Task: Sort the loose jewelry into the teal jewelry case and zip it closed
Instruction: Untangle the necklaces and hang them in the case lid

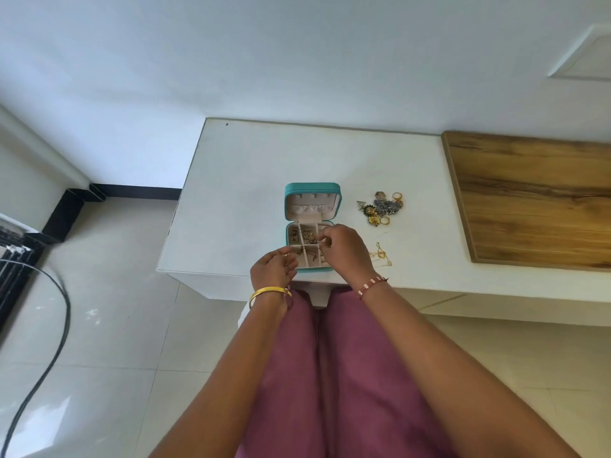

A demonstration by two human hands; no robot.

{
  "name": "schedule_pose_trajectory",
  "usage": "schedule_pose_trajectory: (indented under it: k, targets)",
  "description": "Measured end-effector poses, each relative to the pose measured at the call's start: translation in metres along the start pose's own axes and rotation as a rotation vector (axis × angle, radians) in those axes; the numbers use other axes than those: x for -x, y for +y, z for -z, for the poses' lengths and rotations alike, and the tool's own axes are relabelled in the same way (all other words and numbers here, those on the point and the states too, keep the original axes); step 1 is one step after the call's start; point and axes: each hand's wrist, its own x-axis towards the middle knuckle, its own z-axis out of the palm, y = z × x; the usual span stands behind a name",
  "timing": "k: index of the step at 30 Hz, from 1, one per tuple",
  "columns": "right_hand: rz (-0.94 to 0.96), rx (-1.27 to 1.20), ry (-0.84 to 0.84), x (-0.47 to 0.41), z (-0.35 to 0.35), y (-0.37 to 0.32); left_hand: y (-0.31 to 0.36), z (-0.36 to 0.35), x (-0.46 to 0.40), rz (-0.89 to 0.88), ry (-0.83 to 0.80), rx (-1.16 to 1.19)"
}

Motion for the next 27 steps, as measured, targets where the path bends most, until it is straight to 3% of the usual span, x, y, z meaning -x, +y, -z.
schedule_pose_trajectory:
  k: [7,14,23,27]
  targets:
    - [0.053,0.499,-0.187,-0.023,-0.017,-0.017,-0.005,0.005,-0.014,-0.005,0.021,-0.033]
    - [-0.005,0.376,-0.017,-0.023,-0.025,-0.017,-0.009,0.009,-0.022,-0.045,0.009,-0.125]
    - [-0.023,0.486,-0.013,-0.039,-0.024,-0.04,-0.014,0.011,-0.021,-0.091,0.016,-0.148]
    - [-0.106,0.428,-0.039,-0.045,-0.024,-0.041,-0.017,0.012,-0.021,-0.104,0.005,-0.169]
